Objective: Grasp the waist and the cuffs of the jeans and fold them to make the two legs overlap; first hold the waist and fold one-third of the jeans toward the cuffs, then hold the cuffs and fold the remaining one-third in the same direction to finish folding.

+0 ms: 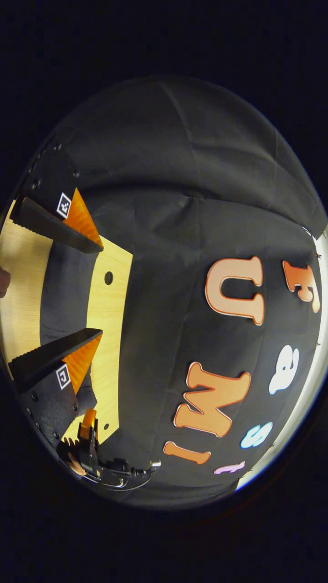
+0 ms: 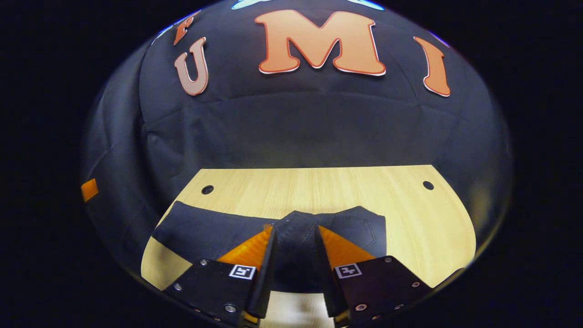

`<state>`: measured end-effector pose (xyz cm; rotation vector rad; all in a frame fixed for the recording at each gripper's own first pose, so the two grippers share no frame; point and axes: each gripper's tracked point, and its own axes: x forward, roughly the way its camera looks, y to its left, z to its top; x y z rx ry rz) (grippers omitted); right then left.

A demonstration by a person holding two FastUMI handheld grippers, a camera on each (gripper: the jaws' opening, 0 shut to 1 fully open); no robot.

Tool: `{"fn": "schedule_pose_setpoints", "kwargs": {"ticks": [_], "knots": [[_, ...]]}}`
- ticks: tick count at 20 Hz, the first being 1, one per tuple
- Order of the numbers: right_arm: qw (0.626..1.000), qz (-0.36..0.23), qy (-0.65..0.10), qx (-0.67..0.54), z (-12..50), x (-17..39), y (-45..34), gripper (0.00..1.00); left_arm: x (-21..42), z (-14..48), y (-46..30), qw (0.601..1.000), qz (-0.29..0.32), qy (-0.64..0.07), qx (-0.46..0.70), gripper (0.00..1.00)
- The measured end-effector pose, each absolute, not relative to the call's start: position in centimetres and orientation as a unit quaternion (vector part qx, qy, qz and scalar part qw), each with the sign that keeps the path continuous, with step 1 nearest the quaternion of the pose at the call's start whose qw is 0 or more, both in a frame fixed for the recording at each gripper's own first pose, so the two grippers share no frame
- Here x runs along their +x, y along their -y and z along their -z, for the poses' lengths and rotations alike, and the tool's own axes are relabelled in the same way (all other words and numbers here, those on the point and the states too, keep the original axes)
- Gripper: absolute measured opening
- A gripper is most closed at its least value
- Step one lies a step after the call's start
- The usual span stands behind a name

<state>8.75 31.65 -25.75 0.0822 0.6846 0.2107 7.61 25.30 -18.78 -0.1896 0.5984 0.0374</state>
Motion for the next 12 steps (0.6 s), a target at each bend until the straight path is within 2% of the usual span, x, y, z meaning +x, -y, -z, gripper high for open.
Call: {"fn": "schedule_pose_setpoints", "kwargs": {"ticks": [1,2,4,5,6,12], "knots": [[0.938,-0.098,-0.33,0.042,25.1,8.5,-31.1,0.51,7.6,20.0,-25.9,0.943,-0.026,-0.315,-0.102,0.99],[0.94,-0.092,-0.326,0.044,24.5,8.4,-30.3,0.6,7.4,21.5,-26.6,0.934,-0.036,-0.338,-0.111,0.99],[0.947,-0.073,-0.311,0.043,23.1,8.3,-28.4,0.72,7.1,24.9,-28.1,0.909,-0.056,-0.388,-0.141,0.98],[0.95,-0.063,-0.303,0.043,22.5,8.3,-27.6,0.69,7.2,25.7,-27.9,0.894,-0.065,-0.413,-0.158,0.98],[0.953,-0.053,-0.295,0.043,21.8,8.0,-26.9,0.79,7.2,27.5,-28.0,0.88,-0.073,-0.437,-0.173,0.98],[0.964,0.013,-0.26,0.048,18.0,5.2,-22.2,0.85,6.4,36.7,-29.8,0.797,-0.105,-0.551,-0.224,0.99]]}}
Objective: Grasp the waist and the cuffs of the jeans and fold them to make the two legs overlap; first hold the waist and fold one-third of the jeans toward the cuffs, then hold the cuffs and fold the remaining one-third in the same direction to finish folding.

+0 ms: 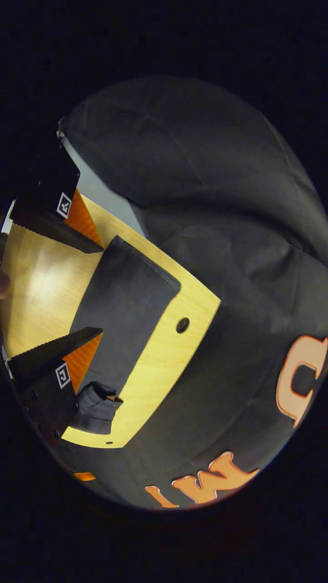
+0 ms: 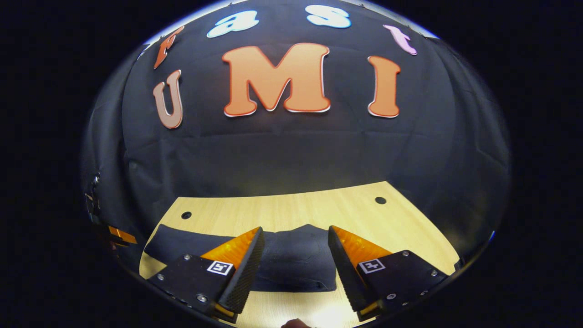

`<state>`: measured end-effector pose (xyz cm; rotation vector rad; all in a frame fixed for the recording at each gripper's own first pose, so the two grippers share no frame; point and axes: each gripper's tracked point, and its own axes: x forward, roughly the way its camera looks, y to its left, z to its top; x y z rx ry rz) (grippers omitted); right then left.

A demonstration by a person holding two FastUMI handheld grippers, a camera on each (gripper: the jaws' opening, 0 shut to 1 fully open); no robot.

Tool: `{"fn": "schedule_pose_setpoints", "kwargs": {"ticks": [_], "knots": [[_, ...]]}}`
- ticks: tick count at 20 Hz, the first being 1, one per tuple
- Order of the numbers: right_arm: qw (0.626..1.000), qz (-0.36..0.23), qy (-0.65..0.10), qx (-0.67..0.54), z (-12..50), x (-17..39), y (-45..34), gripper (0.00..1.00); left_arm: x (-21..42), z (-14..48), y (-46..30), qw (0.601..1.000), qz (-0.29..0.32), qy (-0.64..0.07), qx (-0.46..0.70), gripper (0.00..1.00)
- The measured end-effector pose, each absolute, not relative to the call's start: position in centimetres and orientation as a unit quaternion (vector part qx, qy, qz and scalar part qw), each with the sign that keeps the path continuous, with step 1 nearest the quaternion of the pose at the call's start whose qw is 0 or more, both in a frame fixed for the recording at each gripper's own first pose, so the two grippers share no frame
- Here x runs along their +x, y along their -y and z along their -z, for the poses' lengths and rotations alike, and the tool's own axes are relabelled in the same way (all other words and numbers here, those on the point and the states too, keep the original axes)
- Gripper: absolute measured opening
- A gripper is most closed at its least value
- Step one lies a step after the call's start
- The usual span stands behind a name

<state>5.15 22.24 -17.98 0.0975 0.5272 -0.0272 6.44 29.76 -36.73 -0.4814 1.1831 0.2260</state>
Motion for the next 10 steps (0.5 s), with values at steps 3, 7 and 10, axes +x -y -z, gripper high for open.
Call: {"fn": "schedule_pose_setpoints", "kwargs": {"ticks": [3,7,10], "knots": [[0.966,0.041,-0.253,0.038,16.9,3.1,-20.5,0.87,5.9,40.3,-30.2,0.744,-0.121,-0.602,-0.265,0.99],[0.967,0.066,-0.244,0.034,15.7,1.2,-18.9,0.88,6.4,44.8,-31.3,0.707,-0.167,-0.638,-0.256,0.99],[0.967,0.077,-0.242,0.031,15.2,0.6,-18.3,0.88,6.8,47.6,-32.1,0.689,-0.195,-0.652,-0.251,0.98]]}}
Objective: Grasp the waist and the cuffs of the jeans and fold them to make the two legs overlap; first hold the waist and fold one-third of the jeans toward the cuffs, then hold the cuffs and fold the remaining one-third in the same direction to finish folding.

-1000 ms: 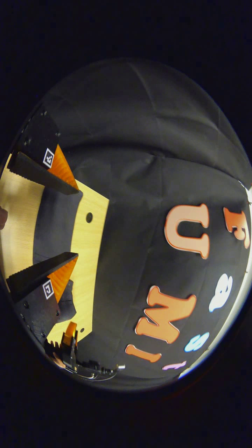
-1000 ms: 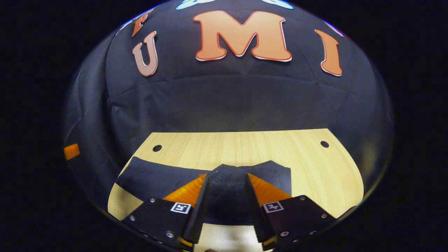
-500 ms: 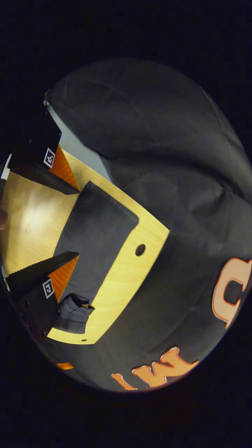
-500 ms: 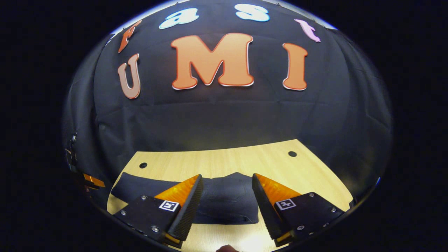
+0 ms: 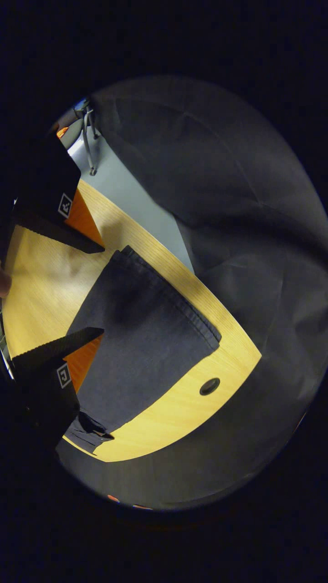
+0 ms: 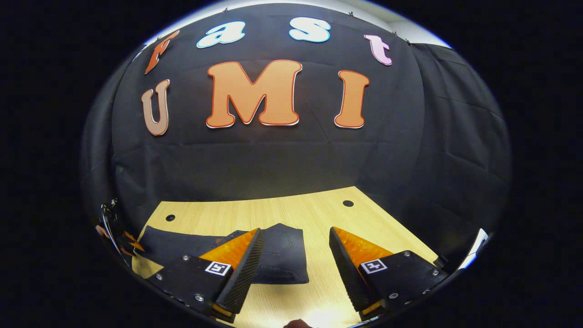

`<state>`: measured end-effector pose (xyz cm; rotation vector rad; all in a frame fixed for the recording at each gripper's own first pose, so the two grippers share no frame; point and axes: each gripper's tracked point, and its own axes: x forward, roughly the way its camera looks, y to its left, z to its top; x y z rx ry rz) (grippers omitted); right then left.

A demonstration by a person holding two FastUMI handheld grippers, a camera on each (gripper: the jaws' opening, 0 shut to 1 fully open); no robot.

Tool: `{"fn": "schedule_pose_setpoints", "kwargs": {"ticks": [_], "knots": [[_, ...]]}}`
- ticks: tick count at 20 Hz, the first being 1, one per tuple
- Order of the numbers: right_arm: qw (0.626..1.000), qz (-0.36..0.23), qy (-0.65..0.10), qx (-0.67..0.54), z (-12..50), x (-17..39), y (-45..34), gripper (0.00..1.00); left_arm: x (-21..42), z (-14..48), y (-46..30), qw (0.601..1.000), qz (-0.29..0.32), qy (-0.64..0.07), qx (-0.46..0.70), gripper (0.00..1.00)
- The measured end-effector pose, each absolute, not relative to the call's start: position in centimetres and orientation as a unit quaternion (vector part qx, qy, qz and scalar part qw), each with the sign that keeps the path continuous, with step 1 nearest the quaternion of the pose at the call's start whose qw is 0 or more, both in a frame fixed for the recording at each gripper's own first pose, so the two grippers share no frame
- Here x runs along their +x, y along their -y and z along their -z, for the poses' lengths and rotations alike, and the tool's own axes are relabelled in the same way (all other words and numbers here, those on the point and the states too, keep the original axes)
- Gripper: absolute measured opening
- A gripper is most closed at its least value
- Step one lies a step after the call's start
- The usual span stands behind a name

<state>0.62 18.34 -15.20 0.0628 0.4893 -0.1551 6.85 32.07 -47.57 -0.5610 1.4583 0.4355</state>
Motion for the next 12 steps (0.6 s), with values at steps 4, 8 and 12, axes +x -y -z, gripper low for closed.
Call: {"fn": "schedule_pose_setpoints", "kwargs": {"ticks": [4,8,12], "knots": [[0.968,0.075,-0.236,0.024,14.3,0.3,-18.5,0.88,8.5,50.2,-32.8,0.675,-0.232,-0.66,-0.234,0.99],[0.969,0.075,-0.234,0.028,14.1,0.6,-18.5,0.88,8.7,50.6,-32.8,0.67,-0.248,-0.675,-0.185,0.97],[0.969,0.054,-0.238,0.031,14.5,1.3,-19.2,0.88,9.1,50.8,-32.0,0.699,-0.227,-0.648,-0.2,0.71]]}}
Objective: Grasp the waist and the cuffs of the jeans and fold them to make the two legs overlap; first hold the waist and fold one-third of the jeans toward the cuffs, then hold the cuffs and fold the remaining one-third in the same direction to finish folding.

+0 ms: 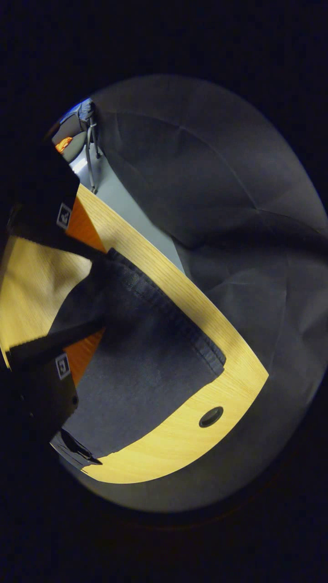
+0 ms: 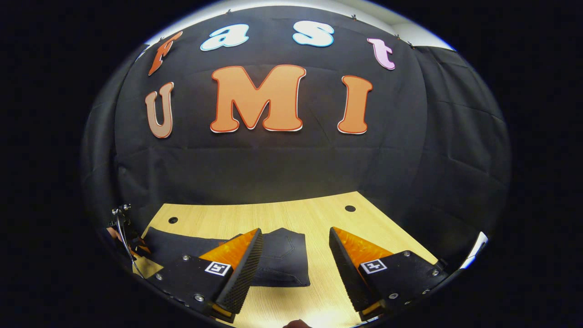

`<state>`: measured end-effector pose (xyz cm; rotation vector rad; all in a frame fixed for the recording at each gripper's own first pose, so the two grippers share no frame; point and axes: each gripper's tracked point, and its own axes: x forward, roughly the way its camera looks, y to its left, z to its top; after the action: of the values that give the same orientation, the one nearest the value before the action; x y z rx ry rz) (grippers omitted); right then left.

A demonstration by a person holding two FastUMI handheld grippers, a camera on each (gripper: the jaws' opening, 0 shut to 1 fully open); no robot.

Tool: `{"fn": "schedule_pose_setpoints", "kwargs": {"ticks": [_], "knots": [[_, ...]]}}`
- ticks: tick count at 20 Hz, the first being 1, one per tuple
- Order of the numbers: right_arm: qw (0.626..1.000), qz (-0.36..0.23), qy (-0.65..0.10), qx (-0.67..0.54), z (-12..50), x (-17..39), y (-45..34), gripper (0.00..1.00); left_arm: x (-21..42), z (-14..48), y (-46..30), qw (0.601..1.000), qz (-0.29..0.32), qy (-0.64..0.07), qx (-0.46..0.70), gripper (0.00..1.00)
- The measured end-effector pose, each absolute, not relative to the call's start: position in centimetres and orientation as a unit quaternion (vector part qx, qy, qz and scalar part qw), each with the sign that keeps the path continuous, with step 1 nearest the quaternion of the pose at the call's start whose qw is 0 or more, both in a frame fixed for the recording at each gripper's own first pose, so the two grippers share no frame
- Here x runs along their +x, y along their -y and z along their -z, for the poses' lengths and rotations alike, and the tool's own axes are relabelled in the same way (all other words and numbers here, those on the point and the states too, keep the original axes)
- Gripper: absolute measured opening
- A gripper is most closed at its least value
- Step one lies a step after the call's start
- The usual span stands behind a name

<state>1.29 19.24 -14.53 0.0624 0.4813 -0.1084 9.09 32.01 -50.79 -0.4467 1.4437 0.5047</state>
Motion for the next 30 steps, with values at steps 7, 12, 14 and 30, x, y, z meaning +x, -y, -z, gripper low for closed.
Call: {"fn": "schedule_pose_setpoints", "kwargs": {"ticks": [7,12,14,30], "knots": [[0.97,0.029,-0.239,0.027,15.1,1.9,-18.5,0.88,10.4,48.7,-30.8,0.751,-0.162,-0.593,-0.244,0.08],[0.973,0.009,-0.229,0.03,14.5,3.6,-17.6,0.88,10.5,41.3,-29.8,0.798,-0.141,-0.539,-0.23,0.07],[0.974,-0.006,-0.224,0.034,14.1,3.7,-17.9,0.88,11.3,38.0,-29.5,0.814,-0.13,-0.521,-0.22,0.08],[0.975,-0.044,-0.215,0.038,14.8,6.8,-14.1,0.88,13.9,18.2,-20.5,0.867,-0.004,-0.438,-0.238,0.07]]}}
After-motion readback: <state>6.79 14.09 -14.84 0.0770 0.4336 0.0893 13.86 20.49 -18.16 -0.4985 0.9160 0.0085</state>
